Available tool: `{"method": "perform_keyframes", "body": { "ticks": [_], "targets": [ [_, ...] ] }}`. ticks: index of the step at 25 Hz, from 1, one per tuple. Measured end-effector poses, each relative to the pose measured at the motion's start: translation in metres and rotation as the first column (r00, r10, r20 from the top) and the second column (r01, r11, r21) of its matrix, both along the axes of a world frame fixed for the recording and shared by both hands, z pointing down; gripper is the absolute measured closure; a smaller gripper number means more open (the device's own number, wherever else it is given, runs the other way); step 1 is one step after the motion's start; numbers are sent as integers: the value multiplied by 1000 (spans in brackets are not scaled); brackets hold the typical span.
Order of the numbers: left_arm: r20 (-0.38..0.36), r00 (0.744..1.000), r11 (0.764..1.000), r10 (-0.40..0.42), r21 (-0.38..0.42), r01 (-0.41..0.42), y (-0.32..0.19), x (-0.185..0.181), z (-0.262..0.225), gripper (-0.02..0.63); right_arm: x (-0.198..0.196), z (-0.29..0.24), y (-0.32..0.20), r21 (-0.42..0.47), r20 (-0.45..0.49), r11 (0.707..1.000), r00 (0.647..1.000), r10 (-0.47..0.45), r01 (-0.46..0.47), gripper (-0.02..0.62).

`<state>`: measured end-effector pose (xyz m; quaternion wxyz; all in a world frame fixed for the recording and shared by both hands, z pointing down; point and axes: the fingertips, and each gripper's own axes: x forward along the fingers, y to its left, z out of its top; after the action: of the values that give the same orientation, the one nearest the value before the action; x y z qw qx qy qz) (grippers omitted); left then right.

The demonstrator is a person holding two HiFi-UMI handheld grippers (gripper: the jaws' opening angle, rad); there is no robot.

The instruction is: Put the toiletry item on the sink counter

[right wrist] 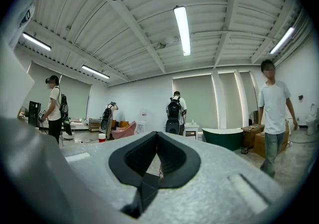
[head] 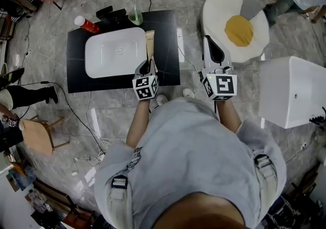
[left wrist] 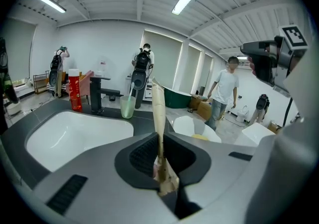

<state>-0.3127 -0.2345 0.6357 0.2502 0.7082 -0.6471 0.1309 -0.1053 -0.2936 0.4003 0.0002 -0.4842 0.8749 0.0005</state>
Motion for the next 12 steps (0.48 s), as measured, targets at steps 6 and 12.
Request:
{"method": "perform_keyframes", "body": {
  "ticks": [6, 12],
  "targets": [
    [10, 1000, 998, 13, -64, -13, 1, 2, 29, 572, 5, 2, 1, -6, -7, 1000, 1000, 13, -13, 591],
    [3, 1000, 993, 15, -116, -15, 2, 4, 50, 572, 10, 2, -2, -10, -10, 1000, 1000, 23, -23, 591]
  ]
}}
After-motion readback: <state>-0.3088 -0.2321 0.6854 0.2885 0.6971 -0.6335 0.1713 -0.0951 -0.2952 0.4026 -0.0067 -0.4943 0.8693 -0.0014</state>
